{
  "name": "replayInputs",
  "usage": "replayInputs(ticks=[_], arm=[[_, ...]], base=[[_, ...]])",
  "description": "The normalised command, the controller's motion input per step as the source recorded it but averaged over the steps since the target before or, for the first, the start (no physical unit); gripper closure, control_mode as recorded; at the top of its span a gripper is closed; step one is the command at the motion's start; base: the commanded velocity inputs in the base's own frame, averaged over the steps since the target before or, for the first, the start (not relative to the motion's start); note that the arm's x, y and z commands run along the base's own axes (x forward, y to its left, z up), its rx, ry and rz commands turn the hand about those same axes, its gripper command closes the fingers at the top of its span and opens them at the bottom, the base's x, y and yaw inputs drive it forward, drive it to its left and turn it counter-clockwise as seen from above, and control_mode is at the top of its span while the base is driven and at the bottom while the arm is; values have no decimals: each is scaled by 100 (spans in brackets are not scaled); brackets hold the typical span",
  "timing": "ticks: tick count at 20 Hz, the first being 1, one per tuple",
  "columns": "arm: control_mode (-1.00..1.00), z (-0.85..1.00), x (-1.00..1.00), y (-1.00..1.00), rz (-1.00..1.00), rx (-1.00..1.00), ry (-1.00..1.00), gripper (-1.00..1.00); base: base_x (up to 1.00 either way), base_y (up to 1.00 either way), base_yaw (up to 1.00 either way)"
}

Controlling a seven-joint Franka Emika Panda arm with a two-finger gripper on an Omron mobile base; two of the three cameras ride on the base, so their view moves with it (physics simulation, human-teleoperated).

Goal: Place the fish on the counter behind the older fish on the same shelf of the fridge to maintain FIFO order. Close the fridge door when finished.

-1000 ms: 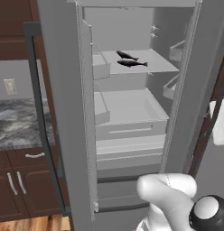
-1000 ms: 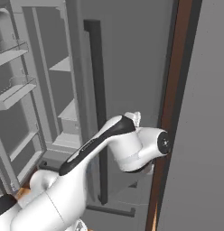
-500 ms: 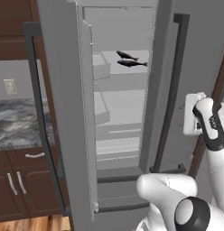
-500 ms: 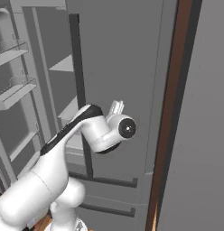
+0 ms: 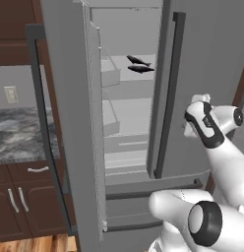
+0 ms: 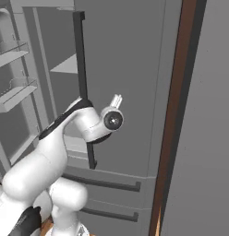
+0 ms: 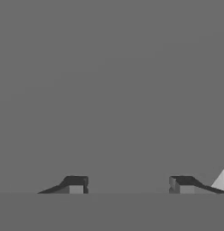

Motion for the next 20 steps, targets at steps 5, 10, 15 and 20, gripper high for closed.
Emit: replayInputs(ticks=[5, 10, 15, 20], arm=[[-100, -1, -51, -2, -7, -2, -3, -100], [-100, 3, -100, 4, -8, -11, -20, -100], [-100, -3, -100, 63, 0, -35, -13, -100], [-100, 5, -100, 73, 1, -46, -17, -100]], base=[[0, 0, 0], [0, 0, 0], [0, 0, 0], [0, 0, 0]])
